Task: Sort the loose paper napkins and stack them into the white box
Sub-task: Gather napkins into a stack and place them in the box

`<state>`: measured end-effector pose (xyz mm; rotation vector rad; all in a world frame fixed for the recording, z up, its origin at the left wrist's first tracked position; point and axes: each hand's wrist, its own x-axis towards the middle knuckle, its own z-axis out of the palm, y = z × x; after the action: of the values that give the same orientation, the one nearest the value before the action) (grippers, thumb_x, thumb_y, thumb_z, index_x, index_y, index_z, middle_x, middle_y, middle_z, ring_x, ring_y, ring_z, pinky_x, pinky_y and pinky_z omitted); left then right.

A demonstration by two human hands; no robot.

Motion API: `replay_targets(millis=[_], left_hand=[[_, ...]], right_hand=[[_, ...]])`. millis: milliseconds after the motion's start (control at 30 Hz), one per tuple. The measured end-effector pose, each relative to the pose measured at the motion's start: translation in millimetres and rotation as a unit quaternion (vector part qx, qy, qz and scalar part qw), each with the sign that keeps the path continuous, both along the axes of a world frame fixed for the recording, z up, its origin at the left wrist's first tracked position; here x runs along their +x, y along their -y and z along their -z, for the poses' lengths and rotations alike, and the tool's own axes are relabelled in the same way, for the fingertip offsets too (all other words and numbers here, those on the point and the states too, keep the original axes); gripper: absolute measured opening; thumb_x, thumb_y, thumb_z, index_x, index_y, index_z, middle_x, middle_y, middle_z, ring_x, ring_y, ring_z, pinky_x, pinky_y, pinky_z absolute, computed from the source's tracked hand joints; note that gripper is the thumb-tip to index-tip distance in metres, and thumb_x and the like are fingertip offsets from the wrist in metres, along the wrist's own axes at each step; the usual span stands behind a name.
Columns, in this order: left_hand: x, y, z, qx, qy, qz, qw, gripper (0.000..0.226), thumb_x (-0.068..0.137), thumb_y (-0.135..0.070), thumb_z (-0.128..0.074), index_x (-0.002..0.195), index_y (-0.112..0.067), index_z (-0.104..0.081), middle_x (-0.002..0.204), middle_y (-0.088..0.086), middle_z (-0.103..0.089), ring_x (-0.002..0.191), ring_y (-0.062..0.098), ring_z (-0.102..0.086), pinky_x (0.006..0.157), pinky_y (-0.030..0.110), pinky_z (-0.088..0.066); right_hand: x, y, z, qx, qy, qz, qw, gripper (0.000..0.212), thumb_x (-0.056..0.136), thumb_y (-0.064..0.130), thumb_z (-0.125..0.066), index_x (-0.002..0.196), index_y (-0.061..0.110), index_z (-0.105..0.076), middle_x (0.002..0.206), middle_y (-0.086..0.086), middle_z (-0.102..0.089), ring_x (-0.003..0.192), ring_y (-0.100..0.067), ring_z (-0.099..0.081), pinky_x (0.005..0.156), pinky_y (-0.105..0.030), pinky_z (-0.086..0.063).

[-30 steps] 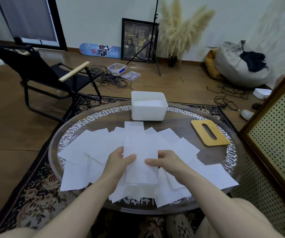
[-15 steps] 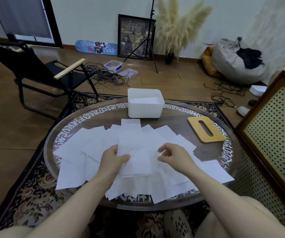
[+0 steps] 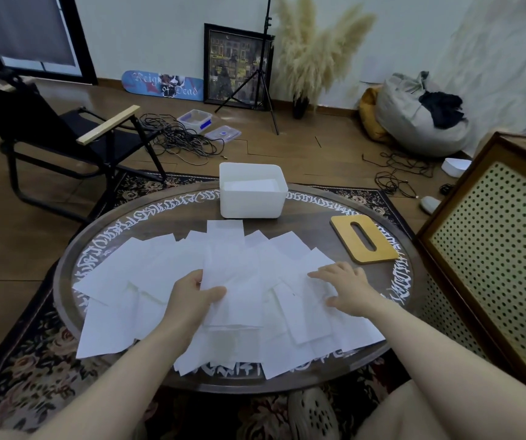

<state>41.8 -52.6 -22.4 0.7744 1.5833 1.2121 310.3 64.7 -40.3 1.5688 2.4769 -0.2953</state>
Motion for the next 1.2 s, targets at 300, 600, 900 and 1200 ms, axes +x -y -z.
replay_targets(millis=[300, 600, 900, 1200], left_hand=[[1, -2, 1, -0.009, 0.010, 0.002, 1.000, 0.020, 0.087, 0.001, -0.060, 0.087, -0.019, -0.064, 0.093, 0.002, -0.069, 0.084, 0.022, -0.065, 0.067, 0.030, -0.051], [0, -3, 2, -0.014, 0.004, 0.004, 1.000, 0.021, 0.088, 0.000, -0.060, 0.087, -0.021, -0.063, 0.094, 0.000, -0.067, 0.086, 0.021, -0.064, 0.066, 0.028, -0.049], [1, -2, 0, -0.015, 0.017, -0.002, 1.000, 0.022, 0.087, 0.002, -0.060, 0.090, -0.019, -0.064, 0.094, 0.001, -0.069, 0.086, 0.023, -0.065, 0.066, 0.030, -0.050], [-1, -3, -1, -0.017, 0.013, -0.010, 1.000, 0.019, 0.088, 0.002, -0.060, 0.099, -0.013, -0.064, 0.094, 0.001, -0.068, 0.085, 0.022, -0.064, 0.065, 0.029, -0.049]], right_hand=[[0, -9, 20, -0.005, 0.026, 0.017, 1.000, 0.064, 0.096, 0.020, -0.048, 0.150, 0.039, -0.020, 0.158, 0.007, -0.019, 0.145, -0.017, -0.009, 0.112, -0.040, -0.011], [-4, -13, 21, 0.038, -0.009, 0.035, 0.999, 0.043, 0.099, 0.022, -0.041, 0.140, 0.037, -0.043, 0.146, 0.011, -0.041, 0.139, -0.014, -0.022, 0.103, -0.036, -0.019], [-10, -7, 14, 0.059, -0.085, 0.053, 0.993, 0.033, 0.103, 0.024, -0.039, 0.126, 0.033, -0.060, 0.123, 0.006, -0.058, 0.134, -0.009, -0.030, 0.088, -0.033, -0.016], [-30, 5, -6, 0.083, -0.189, 0.103, 0.973, 0.033, 0.099, 0.017, -0.042, 0.066, 0.012, -0.038, 0.061, -0.004, -0.039, 0.066, -0.025, -0.039, 0.071, -0.031, -0.021]])
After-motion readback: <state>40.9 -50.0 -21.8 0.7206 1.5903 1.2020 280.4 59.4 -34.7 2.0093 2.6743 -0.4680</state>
